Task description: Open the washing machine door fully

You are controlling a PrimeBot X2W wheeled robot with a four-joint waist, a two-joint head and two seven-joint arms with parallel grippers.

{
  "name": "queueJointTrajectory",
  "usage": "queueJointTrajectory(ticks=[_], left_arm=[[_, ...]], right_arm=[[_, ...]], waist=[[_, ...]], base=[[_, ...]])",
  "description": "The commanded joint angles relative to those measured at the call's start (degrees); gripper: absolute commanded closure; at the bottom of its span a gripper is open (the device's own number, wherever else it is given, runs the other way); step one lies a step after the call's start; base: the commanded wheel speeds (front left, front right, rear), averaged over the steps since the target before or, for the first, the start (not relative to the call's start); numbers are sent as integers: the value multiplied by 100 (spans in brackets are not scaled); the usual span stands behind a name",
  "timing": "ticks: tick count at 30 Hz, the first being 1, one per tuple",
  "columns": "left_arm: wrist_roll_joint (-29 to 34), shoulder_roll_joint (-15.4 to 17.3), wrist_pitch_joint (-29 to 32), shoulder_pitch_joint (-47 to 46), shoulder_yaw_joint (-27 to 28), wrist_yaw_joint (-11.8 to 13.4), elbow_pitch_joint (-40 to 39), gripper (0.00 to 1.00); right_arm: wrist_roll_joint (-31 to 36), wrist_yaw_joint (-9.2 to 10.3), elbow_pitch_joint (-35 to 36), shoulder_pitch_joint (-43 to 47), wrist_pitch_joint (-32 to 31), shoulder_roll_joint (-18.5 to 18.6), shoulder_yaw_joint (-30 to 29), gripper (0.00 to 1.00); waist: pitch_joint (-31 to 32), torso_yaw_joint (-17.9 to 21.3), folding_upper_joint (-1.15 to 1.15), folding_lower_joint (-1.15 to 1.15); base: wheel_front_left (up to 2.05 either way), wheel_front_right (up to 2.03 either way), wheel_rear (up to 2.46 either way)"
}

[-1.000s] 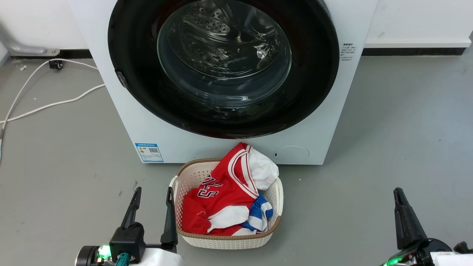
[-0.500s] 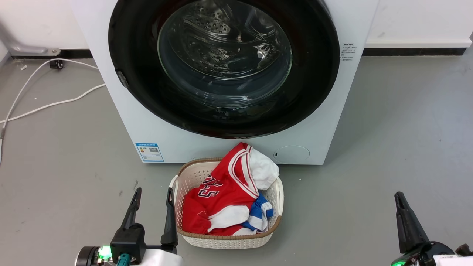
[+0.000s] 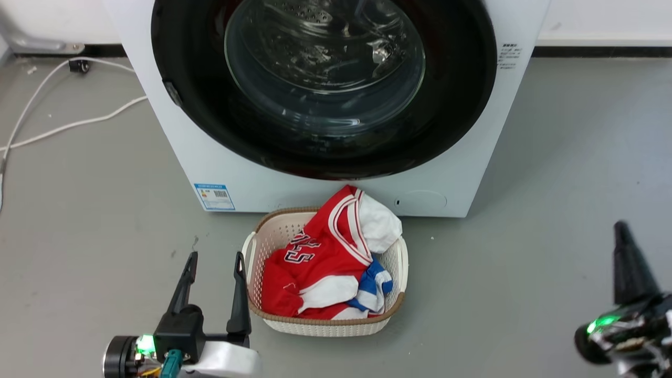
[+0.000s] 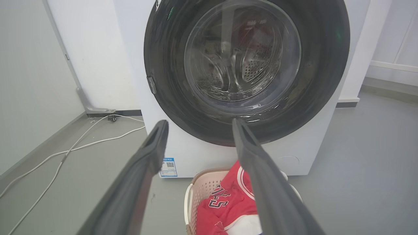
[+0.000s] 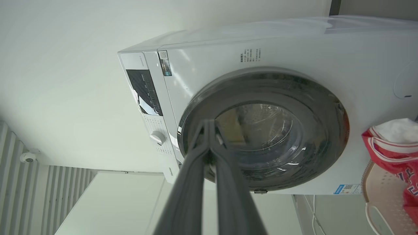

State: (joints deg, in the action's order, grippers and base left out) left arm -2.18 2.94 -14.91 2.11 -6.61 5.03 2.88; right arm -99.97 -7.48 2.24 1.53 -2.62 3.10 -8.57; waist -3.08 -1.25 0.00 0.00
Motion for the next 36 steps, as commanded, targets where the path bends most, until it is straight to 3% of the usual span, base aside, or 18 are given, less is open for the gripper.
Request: queueJointTrajectory(ticks=[1, 8, 15, 22, 36], left_arm=[[31, -8, -44, -144, 29, 0, -44, 0], [39, -8, -43, -568, 29, -21, -164, 0], [6, -9, -37, -972, -37, -9, -231, 0], [-81, -8, -32, -1314, -187, 48, -314, 0], [-190, -9, -32, -1655, -317, 154, -414, 0]], right_arm=[[-34, -2, -116, -362, -57, 107, -197, 100], [-101, -2, -801, -1915, -415, 621, -807, 100], [-2, -2, -1497, -3316, -788, 1185, -848, 100], [242, -2, -2361, -4612, -1303, 1790, -425, 100], [760, -2, -3526, -6630, -2385, 2256, 743, 100]], waist=[[-199, -56, 0, 0], [-849, -197, 0, 0], [-1471, -321, 0, 0], [-2052, -452, 0, 0], [-2694, -637, 0, 0]], base=[[0, 0, 0], [0, 0, 0], [0, 0, 0], [0, 0, 0], [0, 0, 0]])
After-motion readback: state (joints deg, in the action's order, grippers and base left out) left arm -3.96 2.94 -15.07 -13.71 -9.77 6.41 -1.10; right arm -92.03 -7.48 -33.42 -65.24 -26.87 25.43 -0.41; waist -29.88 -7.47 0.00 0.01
